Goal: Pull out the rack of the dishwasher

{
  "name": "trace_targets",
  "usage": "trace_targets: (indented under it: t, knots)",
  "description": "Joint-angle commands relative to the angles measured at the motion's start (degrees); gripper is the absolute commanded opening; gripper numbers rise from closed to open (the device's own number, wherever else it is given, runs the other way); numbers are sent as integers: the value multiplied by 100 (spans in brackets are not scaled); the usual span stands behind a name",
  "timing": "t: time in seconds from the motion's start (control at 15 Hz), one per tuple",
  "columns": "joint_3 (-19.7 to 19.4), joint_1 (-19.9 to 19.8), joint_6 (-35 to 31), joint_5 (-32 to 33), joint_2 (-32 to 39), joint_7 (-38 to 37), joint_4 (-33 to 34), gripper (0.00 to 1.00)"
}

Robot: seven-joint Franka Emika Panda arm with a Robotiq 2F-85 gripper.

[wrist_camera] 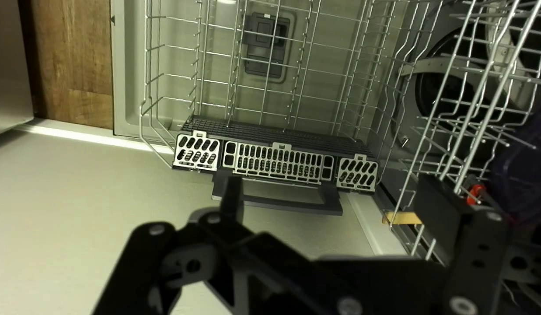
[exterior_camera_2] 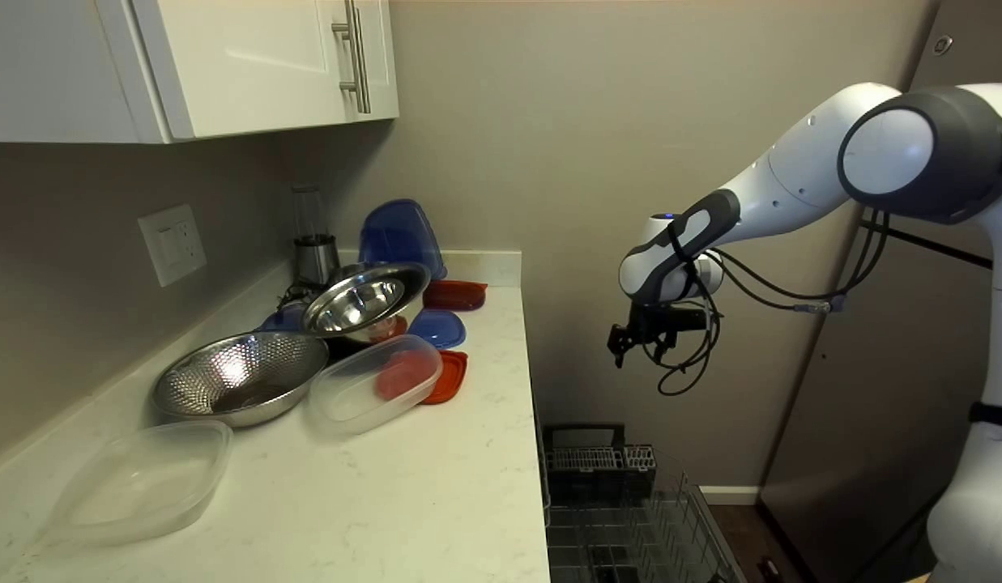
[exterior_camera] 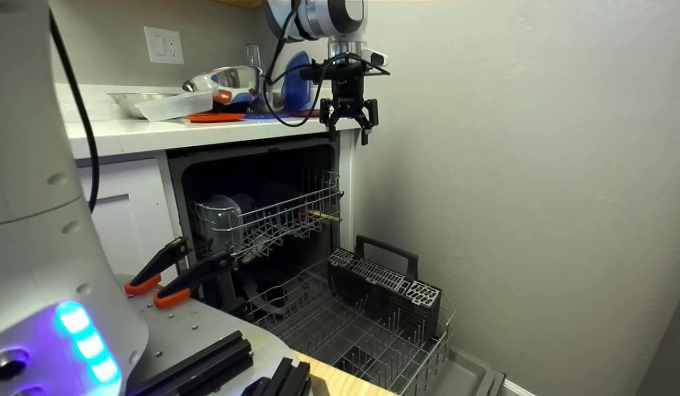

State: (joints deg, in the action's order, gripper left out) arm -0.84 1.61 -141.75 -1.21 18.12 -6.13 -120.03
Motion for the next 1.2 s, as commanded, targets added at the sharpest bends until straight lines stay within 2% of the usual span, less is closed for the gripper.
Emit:
trace_targets:
  t: [0.0, 0.2, 0.4, 0.6, 0.87, 1.0, 1.13]
  knots:
    - [-152, 99, -170, 323, 369, -381, 125, 100]
    - [-101, 43, -481, 207, 989, -289, 313, 100]
    - [189, -177, -802, -260, 1631, 70, 605, 100]
    - [743, -524, -1202, -951, 2247, 435, 964, 100]
    - [1797, -1239, -1490, -1913, 3055, 1178, 1523, 100]
    - [2255, -1550, -1574, -2234, 3439, 1562, 1796, 100]
    - [2532, -1726, -1579, -2363, 3796, 1856, 2061, 100]
